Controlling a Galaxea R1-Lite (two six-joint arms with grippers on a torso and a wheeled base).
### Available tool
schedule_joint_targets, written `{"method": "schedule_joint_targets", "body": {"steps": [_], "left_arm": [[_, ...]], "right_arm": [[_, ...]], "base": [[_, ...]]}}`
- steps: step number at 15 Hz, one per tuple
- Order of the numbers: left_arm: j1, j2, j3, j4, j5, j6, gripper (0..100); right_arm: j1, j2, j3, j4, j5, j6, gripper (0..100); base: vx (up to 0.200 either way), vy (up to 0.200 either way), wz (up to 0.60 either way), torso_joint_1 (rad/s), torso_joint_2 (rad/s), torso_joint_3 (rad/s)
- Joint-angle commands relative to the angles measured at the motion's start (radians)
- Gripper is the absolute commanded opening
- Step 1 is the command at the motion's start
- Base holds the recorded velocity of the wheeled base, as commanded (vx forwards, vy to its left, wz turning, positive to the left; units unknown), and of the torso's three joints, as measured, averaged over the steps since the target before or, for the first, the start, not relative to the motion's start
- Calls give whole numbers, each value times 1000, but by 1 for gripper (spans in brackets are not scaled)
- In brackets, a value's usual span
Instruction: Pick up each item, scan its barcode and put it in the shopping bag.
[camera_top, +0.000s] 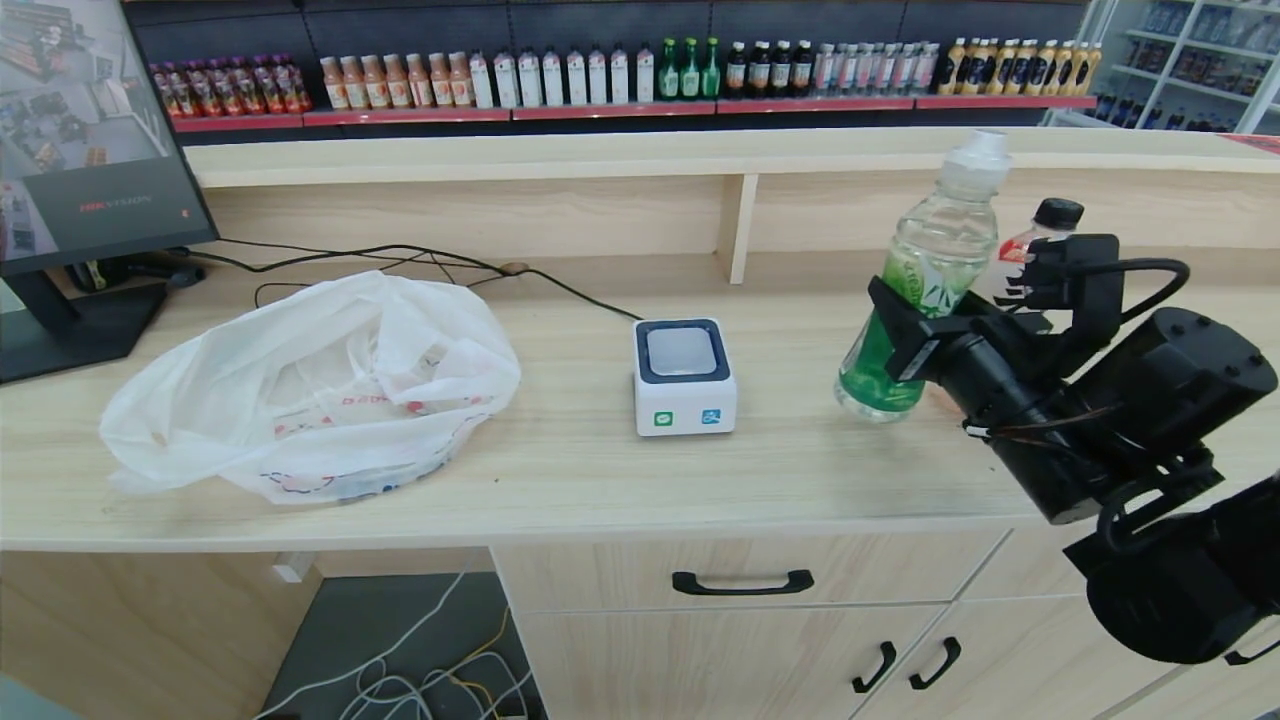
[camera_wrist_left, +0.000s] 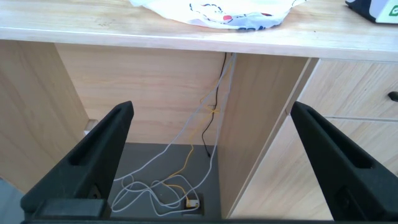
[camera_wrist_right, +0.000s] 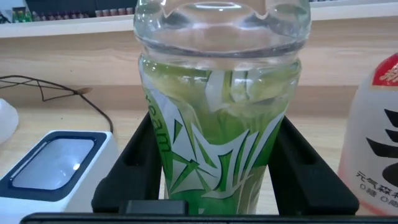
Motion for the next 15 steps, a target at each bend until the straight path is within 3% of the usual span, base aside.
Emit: {"method": "schedule_joint_targets", "body": {"steps": [1, 5, 15], "left_arm": [[0, 0, 0, 0, 0, 0, 100], [0, 0, 0, 0, 0, 0, 100], [0, 0, 0, 0, 0, 0, 100]], "right_arm": [[24, -114, 81, -3, 1, -1, 0], [34, -268, 217, -9, 1, -3, 0], [73, -344, 323, -9, 13, -12, 0]], "base": [[0, 0, 0, 0, 0, 0], [0, 0, 0, 0, 0, 0], [0, 0, 0, 0, 0, 0]]}}
